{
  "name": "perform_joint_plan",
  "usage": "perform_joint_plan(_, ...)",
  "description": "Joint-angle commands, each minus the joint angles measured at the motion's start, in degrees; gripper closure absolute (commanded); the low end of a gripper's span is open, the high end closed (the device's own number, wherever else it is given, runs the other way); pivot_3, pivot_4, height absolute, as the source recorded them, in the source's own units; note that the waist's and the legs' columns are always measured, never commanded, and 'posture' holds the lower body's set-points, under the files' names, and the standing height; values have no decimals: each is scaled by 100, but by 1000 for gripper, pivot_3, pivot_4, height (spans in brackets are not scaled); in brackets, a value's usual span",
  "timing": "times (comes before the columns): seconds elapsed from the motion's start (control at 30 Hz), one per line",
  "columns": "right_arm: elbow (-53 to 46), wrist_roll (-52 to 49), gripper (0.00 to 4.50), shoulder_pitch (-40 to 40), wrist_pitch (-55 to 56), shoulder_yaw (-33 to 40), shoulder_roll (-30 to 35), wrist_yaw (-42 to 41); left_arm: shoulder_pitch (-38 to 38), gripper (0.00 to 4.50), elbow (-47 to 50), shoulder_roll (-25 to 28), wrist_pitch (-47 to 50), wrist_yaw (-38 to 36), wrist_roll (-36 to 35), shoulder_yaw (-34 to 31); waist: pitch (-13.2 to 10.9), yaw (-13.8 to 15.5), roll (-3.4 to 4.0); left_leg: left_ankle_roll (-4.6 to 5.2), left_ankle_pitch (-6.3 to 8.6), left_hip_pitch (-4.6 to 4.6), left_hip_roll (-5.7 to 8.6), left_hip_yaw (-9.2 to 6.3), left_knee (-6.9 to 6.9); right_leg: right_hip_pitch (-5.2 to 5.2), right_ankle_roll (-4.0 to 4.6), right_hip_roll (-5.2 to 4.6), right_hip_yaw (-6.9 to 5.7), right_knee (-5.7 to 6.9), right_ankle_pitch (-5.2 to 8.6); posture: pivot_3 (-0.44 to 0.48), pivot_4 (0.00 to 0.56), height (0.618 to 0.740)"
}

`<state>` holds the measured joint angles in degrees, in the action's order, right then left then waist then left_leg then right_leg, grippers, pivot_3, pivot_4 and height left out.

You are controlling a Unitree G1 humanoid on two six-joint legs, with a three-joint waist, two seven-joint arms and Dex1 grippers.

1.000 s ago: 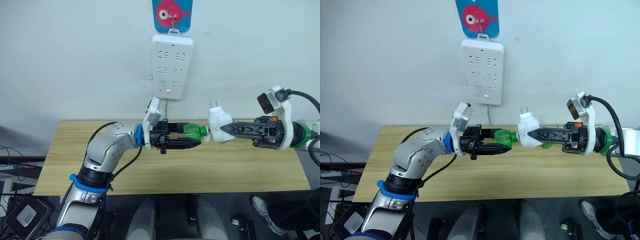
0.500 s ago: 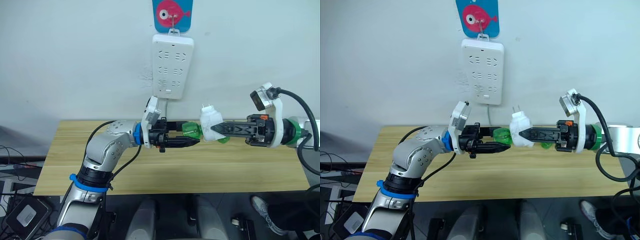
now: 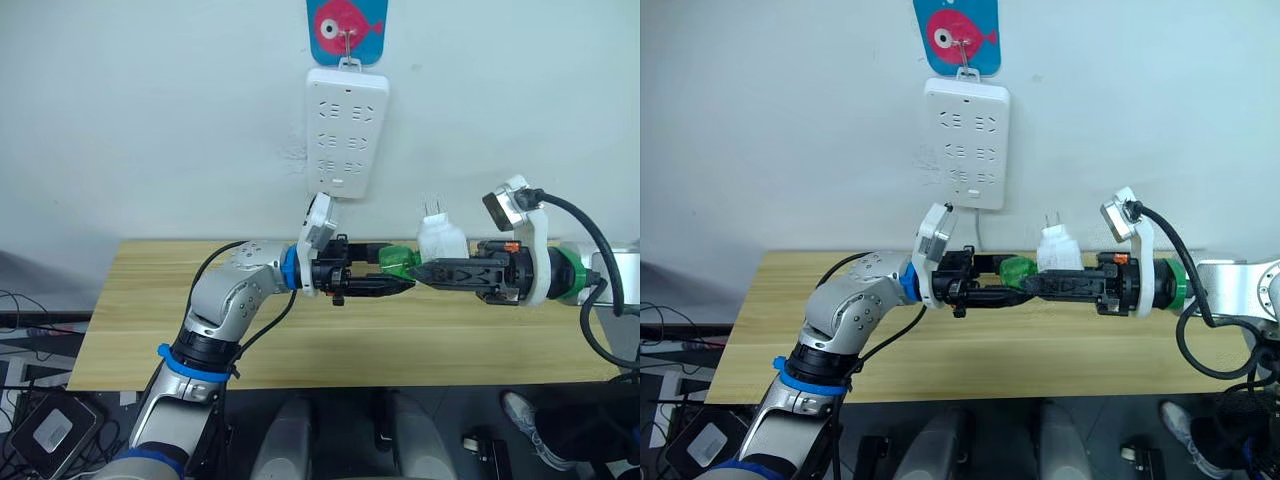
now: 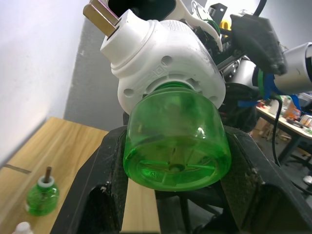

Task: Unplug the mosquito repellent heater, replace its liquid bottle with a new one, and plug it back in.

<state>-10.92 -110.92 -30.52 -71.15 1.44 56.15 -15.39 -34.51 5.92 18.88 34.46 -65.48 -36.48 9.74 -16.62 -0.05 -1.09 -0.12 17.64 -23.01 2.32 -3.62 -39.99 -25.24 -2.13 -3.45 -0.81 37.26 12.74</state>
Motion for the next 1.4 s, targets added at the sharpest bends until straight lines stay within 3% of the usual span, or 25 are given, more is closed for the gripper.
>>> perform_joint_plan(0.03,-198,-208,9,25,63,38,114,32,-127,2232,-20,-41,-79,80,8,-80,0,0,0,0,0,0,0,0,0,0,0,0,0,-1,0,10,283,740)
perform_joint_plan(0.37,-352,-139,9,199,-294,-64,471,-441,-271,2232,-158,-4,-106,105,1,-172,0,0,0,0,0,-1,0,0,0,0,0,0,-1,-6,0,12,284,740)
perform_joint_plan(0.53,-110,1820,9,838,-388,329,1088,-2001,-272,2232,-185,111,-106,51,10,-227,0,38,0,5,3,-2,1,-4,0,8,0,2,-7,-14,0,24,282,740)
perform_joint_plan(0.67,602,3411,905,792,397,166,990,-2763,-209,2232,-90,267,-21,-76,-30,-208,0,29,0,6,3,1,0,10,-2,6,-1,8,-3,-13,0,22,276,740)
perform_joint_plan(0.83,1446,4482,2835,49,818,38,300,-3084,-142,2232,137,562,273,-329,-191,-165,1,-37,1,3,1,10,-14,36,1,-5,-1,19,7,-3,0,15,272,740)
perform_joint_plan(0.97,1345,4618,4302,-215,652,54,-357,-3038,-168,2232,204,594,437,-319,-291,-189,1,-20,1,1,1,8,-17,27,3,-6,0,18,10,-3,0,14,269,740)
perform_joint_plan(1.13,480,4051,4443,71,-81,260,-872,-2786,-247,2232,39,424,385,-106,-249,-258,1,27,1,0,0,2,-8,10,1,-5,0,9,7,-4,-1,13,268,740)
perform_joint_plan(1.27,-305,3003,4443,472,-583,466,-1045,-2426,-126,2232,37,346,269,9,-115,-191,1,63,1,0,0,-2,2,-6,0,-1,-4,-2,-1,-8,-3,19,273,740)
perform_joint_plan(1.4,-411,1765,4443,312,-689,528,-927,-1856,33,2232,-9,399,-18,13,220,-16,1,38,1,0,0,1,2,2,-2,0,-5,-5,0,-8,-4,15,271,740)
